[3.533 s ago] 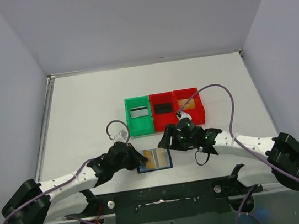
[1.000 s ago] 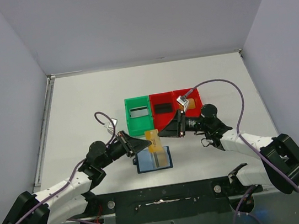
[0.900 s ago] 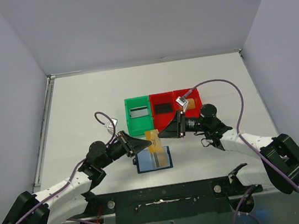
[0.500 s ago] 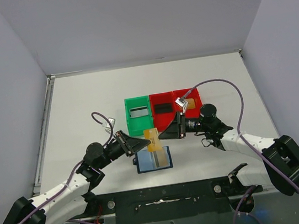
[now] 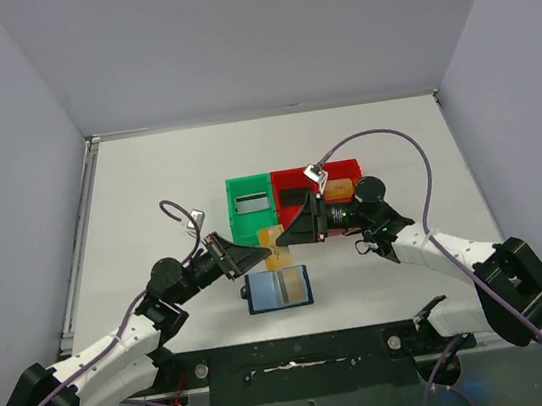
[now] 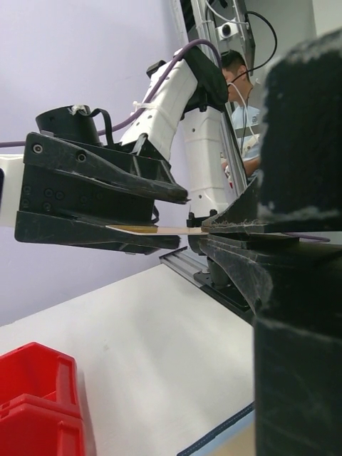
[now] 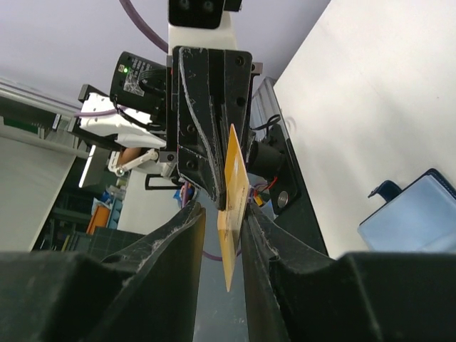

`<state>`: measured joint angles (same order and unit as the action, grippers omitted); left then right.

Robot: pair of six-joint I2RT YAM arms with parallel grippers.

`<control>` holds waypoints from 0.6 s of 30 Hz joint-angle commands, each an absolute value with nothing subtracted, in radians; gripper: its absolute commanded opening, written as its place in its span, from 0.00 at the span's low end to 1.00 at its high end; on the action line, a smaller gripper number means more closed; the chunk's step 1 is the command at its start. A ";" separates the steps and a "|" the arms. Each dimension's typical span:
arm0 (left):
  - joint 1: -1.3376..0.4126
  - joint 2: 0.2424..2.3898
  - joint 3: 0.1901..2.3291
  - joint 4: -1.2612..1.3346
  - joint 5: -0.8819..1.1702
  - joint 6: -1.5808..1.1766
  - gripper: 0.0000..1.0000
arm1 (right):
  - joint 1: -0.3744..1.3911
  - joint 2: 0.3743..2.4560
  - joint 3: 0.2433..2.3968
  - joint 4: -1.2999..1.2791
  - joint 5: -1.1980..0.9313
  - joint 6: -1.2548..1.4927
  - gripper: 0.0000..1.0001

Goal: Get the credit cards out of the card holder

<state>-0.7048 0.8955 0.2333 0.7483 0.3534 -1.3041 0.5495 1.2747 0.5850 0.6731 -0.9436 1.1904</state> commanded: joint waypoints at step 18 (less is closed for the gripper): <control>-0.691 0.876 0.268 0.783 0.379 -1.325 0.00 | 0.583 1.208 0.517 0.815 -0.912 1.284 0.00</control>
